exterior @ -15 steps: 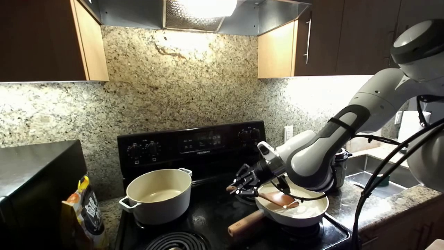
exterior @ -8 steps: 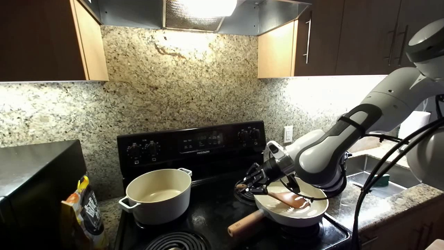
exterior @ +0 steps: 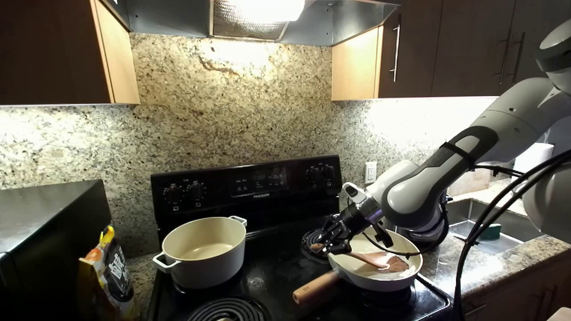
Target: Stir the pan with the wooden spoon
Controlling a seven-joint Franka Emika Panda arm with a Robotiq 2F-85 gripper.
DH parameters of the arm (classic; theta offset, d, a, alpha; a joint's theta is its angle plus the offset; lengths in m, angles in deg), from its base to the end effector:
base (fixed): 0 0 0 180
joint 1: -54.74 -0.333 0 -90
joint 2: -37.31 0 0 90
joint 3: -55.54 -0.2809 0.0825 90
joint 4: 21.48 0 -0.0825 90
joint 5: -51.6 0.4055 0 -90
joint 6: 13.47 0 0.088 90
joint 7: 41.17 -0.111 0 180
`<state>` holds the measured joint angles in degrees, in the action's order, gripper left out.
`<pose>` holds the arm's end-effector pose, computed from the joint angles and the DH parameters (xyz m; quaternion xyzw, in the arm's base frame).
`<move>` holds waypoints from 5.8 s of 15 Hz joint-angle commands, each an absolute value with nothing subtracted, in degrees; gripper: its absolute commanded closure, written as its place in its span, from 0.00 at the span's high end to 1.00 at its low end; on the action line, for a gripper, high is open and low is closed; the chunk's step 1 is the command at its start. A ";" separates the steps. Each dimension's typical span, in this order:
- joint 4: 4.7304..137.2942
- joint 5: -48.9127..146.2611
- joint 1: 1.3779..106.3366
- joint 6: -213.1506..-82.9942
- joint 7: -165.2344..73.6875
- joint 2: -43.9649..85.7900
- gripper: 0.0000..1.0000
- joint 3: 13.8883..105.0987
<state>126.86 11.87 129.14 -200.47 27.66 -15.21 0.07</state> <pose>0.4414 0.0370 0.1181 -0.7310 -0.5634 -0.3648 0.1232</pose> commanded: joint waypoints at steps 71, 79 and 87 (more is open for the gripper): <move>120.49 36.25 95.99 -200.37 21.26 10.00 0.12 15.95; 117.65 19.56 105.61 -208.54 27.83 -5.32 0.12 8.80; 120.89 12.60 107.85 -209.13 25.00 -5.40 0.12 5.39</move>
